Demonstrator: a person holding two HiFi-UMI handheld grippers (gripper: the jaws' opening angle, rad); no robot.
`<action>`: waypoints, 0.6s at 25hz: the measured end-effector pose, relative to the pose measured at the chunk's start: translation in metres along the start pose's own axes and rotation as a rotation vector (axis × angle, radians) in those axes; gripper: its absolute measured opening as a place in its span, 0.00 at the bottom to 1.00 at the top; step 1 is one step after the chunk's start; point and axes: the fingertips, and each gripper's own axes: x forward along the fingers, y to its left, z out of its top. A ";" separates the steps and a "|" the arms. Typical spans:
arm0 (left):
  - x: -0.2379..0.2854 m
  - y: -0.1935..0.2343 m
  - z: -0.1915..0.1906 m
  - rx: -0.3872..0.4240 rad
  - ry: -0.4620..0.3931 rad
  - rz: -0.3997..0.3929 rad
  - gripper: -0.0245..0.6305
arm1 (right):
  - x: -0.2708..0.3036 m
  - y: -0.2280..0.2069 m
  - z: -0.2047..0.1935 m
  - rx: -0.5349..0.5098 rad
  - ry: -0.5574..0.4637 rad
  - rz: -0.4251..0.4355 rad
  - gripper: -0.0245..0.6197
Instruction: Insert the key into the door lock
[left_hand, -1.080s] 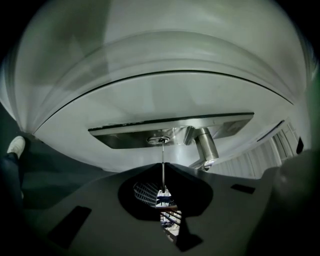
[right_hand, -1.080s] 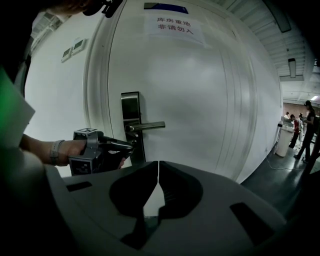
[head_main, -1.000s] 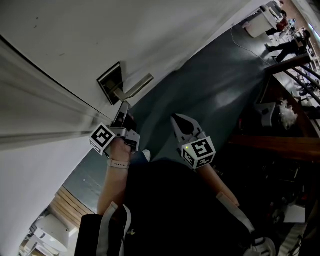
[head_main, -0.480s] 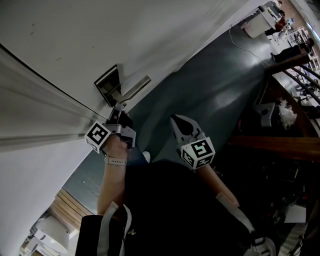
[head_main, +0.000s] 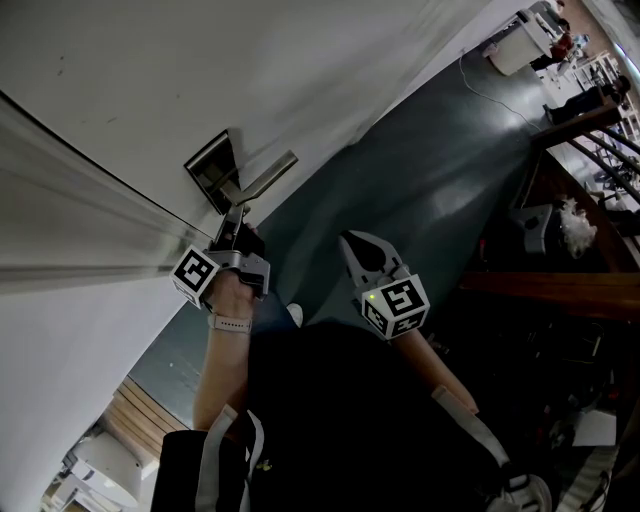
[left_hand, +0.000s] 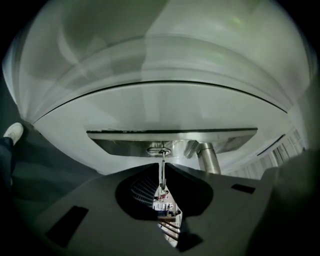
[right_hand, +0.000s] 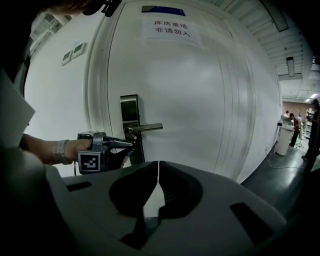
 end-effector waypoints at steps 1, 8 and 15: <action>-0.002 0.000 -0.002 -0.001 0.003 0.004 0.09 | -0.002 0.000 -0.001 0.001 0.000 0.000 0.07; -0.019 0.002 -0.010 0.005 0.019 0.019 0.09 | -0.011 0.002 -0.006 0.010 -0.006 0.010 0.07; -0.055 0.004 -0.018 0.075 0.020 0.051 0.07 | -0.022 0.014 -0.004 0.012 -0.031 0.046 0.07</action>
